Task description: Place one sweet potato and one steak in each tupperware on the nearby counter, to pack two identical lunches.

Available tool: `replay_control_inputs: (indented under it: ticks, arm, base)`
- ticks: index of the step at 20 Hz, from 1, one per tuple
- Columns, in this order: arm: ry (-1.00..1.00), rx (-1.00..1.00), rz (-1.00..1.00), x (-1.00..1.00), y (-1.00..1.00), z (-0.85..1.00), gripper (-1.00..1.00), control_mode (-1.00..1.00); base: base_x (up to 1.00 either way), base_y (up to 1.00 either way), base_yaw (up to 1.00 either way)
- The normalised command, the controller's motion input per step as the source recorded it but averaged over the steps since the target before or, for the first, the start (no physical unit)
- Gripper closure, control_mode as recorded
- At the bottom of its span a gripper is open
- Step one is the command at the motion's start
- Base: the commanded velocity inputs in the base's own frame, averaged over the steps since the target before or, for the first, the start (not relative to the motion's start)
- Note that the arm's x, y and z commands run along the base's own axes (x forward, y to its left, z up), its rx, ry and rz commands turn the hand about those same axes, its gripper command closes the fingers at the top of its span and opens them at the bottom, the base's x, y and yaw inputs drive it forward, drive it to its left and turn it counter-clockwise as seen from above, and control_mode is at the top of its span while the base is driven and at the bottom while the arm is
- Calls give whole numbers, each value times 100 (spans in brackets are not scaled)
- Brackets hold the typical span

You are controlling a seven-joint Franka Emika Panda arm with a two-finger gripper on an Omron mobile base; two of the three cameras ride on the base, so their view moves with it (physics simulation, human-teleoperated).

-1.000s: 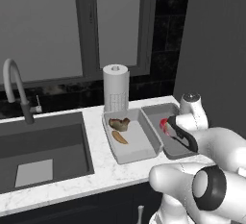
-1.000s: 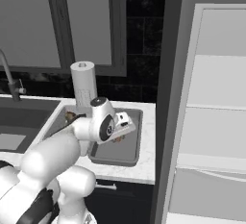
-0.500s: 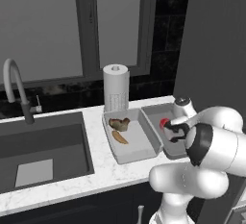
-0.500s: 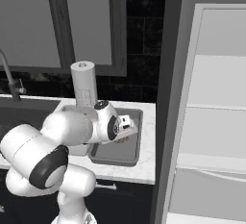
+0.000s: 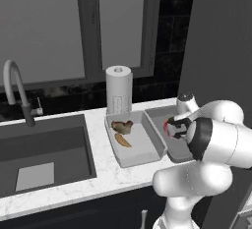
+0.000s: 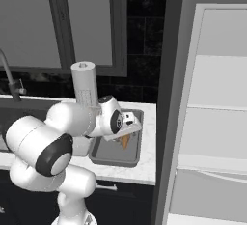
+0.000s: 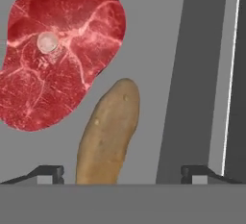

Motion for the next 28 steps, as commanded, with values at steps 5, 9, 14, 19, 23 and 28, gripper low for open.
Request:
replay_control_inputs:
  ticks: [5,9,14,19,23,28]
  arm:
    - [-6,-1,0,-53,14,97,-100,-100]
    - [-15,-4,0,-51,37,100,-100,-100]
    - [-22,-3,0,-42,68,100,-100,-100]
    - [-20,0,0,-45,84,91,-100,-100]
    - [-19,0,0,-54,79,79,-100,-100]
    - [-17,0,3,-56,34,35,-100,-100]
  base:
    - [0,0,0]
    - [0,0,0]
    - [0,0,0]
    - [0,0,0]
    - [0,0,0]
    - [0,0,0]
